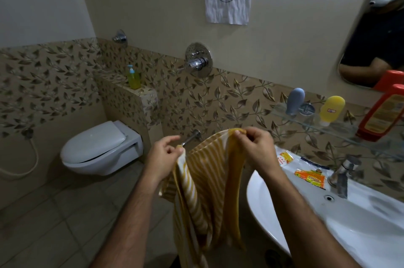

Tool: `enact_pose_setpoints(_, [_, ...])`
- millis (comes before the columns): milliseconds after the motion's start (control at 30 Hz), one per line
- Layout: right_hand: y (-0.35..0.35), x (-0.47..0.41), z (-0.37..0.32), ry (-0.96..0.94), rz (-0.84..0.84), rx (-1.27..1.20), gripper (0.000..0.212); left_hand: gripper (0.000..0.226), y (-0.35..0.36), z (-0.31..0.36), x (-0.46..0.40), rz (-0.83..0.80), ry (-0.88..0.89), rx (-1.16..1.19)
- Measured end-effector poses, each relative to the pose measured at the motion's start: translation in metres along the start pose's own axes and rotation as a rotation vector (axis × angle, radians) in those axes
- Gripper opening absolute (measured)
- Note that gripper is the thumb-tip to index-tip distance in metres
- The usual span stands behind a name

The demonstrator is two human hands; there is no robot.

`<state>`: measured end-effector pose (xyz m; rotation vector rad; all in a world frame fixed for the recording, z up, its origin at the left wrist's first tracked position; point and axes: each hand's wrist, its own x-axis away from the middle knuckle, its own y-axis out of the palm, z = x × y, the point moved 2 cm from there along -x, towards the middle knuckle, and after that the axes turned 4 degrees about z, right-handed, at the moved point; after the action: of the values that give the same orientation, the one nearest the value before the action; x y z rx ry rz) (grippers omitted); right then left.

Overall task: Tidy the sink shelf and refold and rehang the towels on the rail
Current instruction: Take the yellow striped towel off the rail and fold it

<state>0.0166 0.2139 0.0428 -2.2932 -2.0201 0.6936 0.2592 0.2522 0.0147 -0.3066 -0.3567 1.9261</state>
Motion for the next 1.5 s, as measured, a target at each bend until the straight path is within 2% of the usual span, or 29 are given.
enact_pose_setpoints(133, [-0.032,-0.03,0.012,0.011,0.313,0.208,0.019,0.03,-0.04,-0.029,-0.011,0.382,-0.037,-0.083])
enact_pose_setpoints(233, [-0.051,-0.042,0.013,0.011,0.419,0.218,0.016,0.027,-0.068,-0.048,-0.013,0.579,-0.086,-0.073])
enact_pose_setpoints(367, [-0.054,-0.05,0.011,0.004,0.429,0.208,0.017,0.026,-0.081,-0.056,-0.011,0.678,-0.1,0.006])
enact_pose_setpoints(567, [-0.028,-0.053,0.015,0.063,0.305,0.084,0.021,0.026,-0.071,-0.05,-0.007,0.696,-0.079,0.045])
enact_pose_setpoints(733, [-0.042,-0.053,0.018,0.069,0.466,0.156,0.019,0.024,-0.098,-0.064,-0.011,0.817,-0.105,0.113])
enact_pose_setpoints(800, [-0.029,-0.052,0.014,0.055,0.363,0.203,0.021,0.025,-0.096,-0.065,-0.012,0.803,-0.101,0.098])
enact_pose_setpoints(900, [0.015,-0.038,0.001,0.078,0.072,0.216,0.022,0.026,-0.072,-0.056,-0.008,0.696,-0.068,0.103])
enact_pose_setpoints(1033, [0.057,-0.006,-0.008,0.214,-0.207,0.013,0.012,0.018,-0.031,-0.052,0.005,0.519,-0.182,0.403])
enact_pose_setpoints(1167, [0.091,0.022,-0.009,0.238,-0.202,-0.043,0.015,0.011,0.002,-0.049,0.021,0.385,-0.307,0.632])
enact_pose_setpoints(1233, [0.102,0.032,-0.011,0.236,-0.252,-0.065,0.013,0.01,0.01,-0.043,0.029,0.336,-0.356,0.705])
enact_pose_setpoints(1367, [0.113,0.041,-0.013,0.175,-0.325,-0.005,0.008,0.006,0.013,-0.036,0.037,0.281,-0.381,0.735])
enact_pose_setpoints(1500, [0.115,0.046,-0.013,0.038,-0.282,0.17,0.009,0.009,0.013,-0.031,0.038,0.293,-0.367,0.744])
